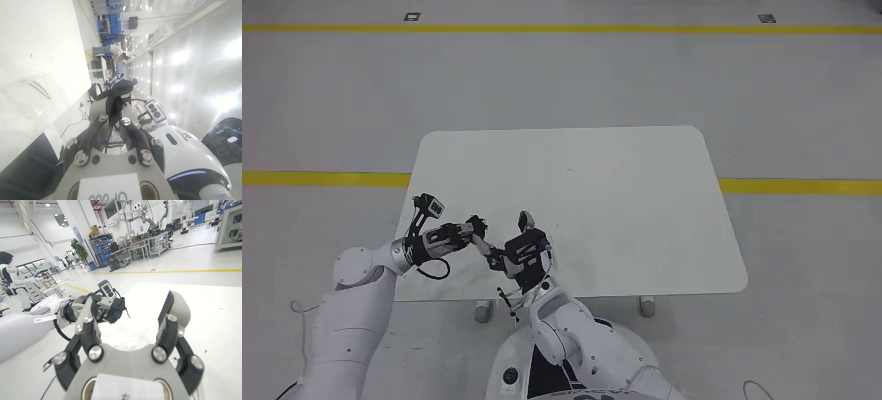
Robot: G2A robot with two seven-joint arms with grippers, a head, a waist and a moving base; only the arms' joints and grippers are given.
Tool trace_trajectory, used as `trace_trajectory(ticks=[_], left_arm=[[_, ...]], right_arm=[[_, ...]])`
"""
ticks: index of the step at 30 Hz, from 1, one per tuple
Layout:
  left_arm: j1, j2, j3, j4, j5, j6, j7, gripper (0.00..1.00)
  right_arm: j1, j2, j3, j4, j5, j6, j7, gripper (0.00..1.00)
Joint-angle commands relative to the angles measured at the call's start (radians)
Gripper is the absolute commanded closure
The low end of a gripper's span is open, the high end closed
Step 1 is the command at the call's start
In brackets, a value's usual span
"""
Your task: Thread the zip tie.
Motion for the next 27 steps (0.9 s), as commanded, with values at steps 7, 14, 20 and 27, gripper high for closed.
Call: trace_trajectory(ticks=[7,14,20,27], left_arm=[[0.011,0.001,0.002,-0.029,-0.028,0.071,0.057,1.00],[0.030,0.013,-0.037,-0.036,-0.259,0.389,0.000,1.00],[0.043,0.022,-0.016,-0.042,-0.364,0.502,0.000,1.00],[0.045,0.031,-0.005,-0.052,-0.317,0.464,0.005,1.00]], right_arm=[[0.000,0.002,0.005,0.002,-0.016,-0.003,-0.005,0.00],[-0.025,0.045,0.030,0.016,-0.325,-0.018,-0.100,0.00],[0.094,0.115,-0.103,0.085,-0.344,0.070,-0.130,0.00],[0.163,0.141,-0.185,0.112,-0.344,0.125,-0.108,0.00]])
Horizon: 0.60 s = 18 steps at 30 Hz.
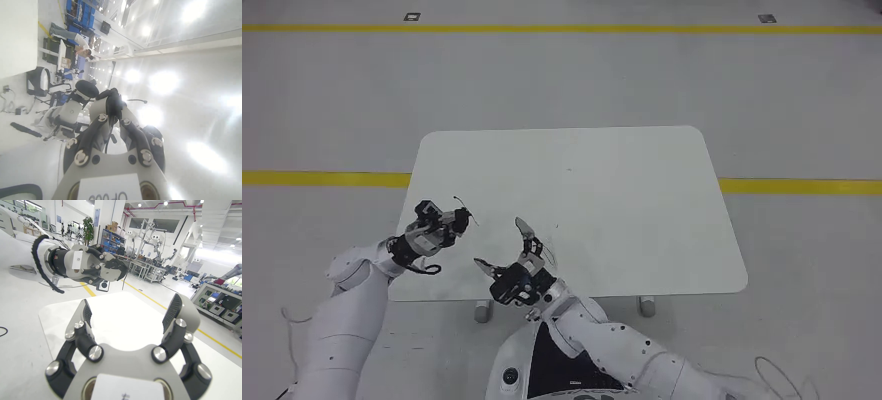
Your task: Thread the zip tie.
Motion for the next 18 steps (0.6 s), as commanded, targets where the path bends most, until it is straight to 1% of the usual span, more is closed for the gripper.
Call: trace_trajectory(ticks=[1,4,6,9,13,14,16,18], left_arm=[[0.000,0.000,0.000,0.001,-0.001,0.002,0.000,1.00],[0.001,0.000,0.002,-0.001,-0.001,0.002,0.005,1.00],[0.010,-0.002,0.013,-0.018,-0.010,0.011,0.022,1.00],[0.023,-0.004,0.021,-0.028,-0.091,0.062,0.000,1.00],[0.034,-0.004,0.031,-0.041,-0.149,0.101,-0.005,1.00],[0.037,-0.004,0.034,-0.048,-0.171,0.108,-0.005,1.00],[0.040,-0.002,0.031,-0.049,-0.162,0.102,0.006,1.00],[0.044,-0.001,0.037,-0.054,-0.176,0.111,-0.005,1.00]], right_arm=[[-0.002,0.000,0.002,-0.001,0.000,-0.001,-0.001,0.00],[-0.002,0.000,0.002,-0.001,0.000,-0.003,0.001,0.00],[0.013,0.003,-0.006,0.002,0.000,-0.005,-0.014,0.00],[0.040,0.007,-0.035,0.012,0.000,-0.001,-0.057,0.00],[0.078,0.009,-0.065,0.037,0.000,-0.001,-0.105,0.00],[0.091,0.009,-0.073,0.047,0.000,-0.001,-0.111,0.00],[0.101,0.009,-0.087,0.053,0.000,-0.001,-0.131,0.00],[0.101,0.009,-0.088,0.056,0.000,-0.001,-0.148,0.00]])
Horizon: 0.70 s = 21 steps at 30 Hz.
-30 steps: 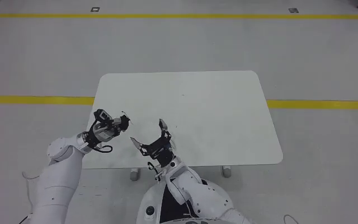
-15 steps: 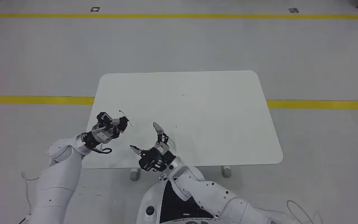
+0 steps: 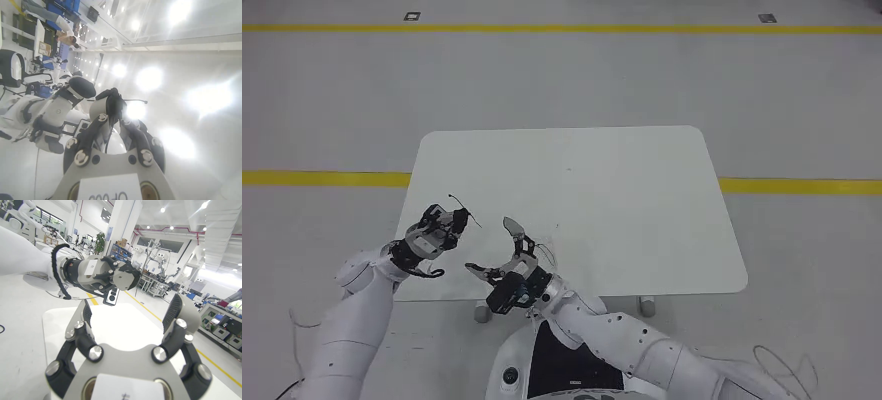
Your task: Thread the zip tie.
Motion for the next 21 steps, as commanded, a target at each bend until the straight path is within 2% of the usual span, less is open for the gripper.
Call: trace_trajectory(ticks=[1,7,14,15,17,21], left_arm=[[0.002,0.000,0.003,-0.002,-0.008,0.007,-0.006,1.00],[0.002,0.000,0.003,-0.002,-0.008,0.007,-0.006,1.00],[0.002,0.000,0.003,-0.002,-0.008,0.007,-0.006,1.00],[0.002,0.000,0.003,-0.002,-0.008,0.007,-0.006,1.00],[0.002,0.000,0.003,-0.002,-0.008,0.007,-0.006,1.00],[0.002,0.000,0.003,-0.002,-0.008,0.007,-0.006,1.00]], right_arm=[[-0.001,0.000,0.000,0.001,0.000,0.000,-0.005,0.00],[-0.003,0.001,0.004,-0.004,0.000,0.000,0.006,0.00],[0.055,0.012,-0.033,0.005,0.000,0.000,0.053,0.00],[0.059,0.013,-0.032,0.004,0.000,0.000,0.054,0.08],[0.064,0.015,-0.027,0.002,0.000,0.000,0.056,0.47],[0.067,0.018,-0.020,0.002,0.000,0.000,0.054,0.62]])
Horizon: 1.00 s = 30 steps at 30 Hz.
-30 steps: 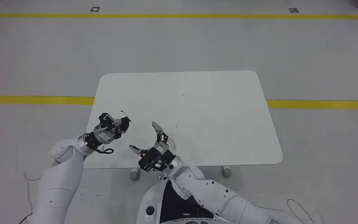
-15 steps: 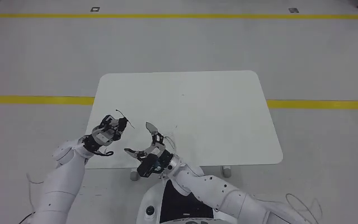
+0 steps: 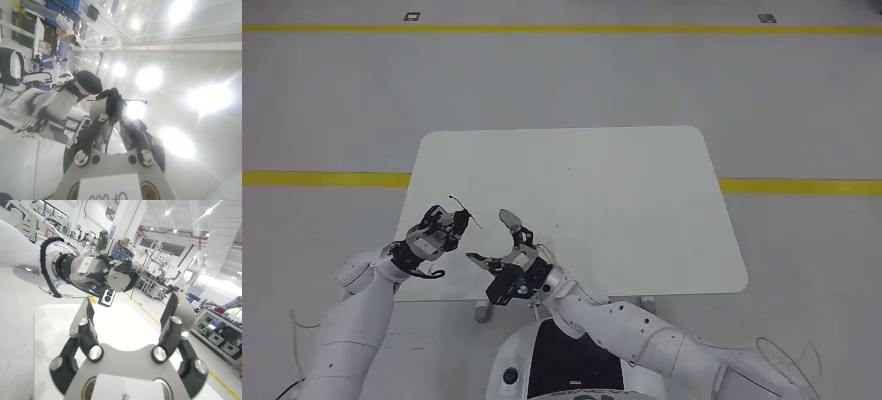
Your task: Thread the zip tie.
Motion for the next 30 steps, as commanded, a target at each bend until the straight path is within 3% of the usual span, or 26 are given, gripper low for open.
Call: trace_trajectory(ticks=[1,12,23,30], left_arm=[[0.000,0.000,0.000,0.000,0.000,0.000,0.000,1.00],[0.000,0.000,0.000,0.000,0.000,0.000,0.000,1.00],[0.000,0.000,0.000,0.000,0.000,0.000,0.000,1.00],[0.000,0.000,0.000,0.000,0.000,0.000,0.000,1.00]], right_arm=[[0.000,0.001,0.002,0.000,0.000,0.000,-0.003,0.63],[0.006,-0.006,-0.007,0.012,0.000,0.000,-0.024,0.76],[0.020,-0.015,-0.011,0.024,0.000,0.000,-0.018,0.83],[0.022,-0.023,-0.005,0.035,0.000,0.000,-0.014,0.80]])
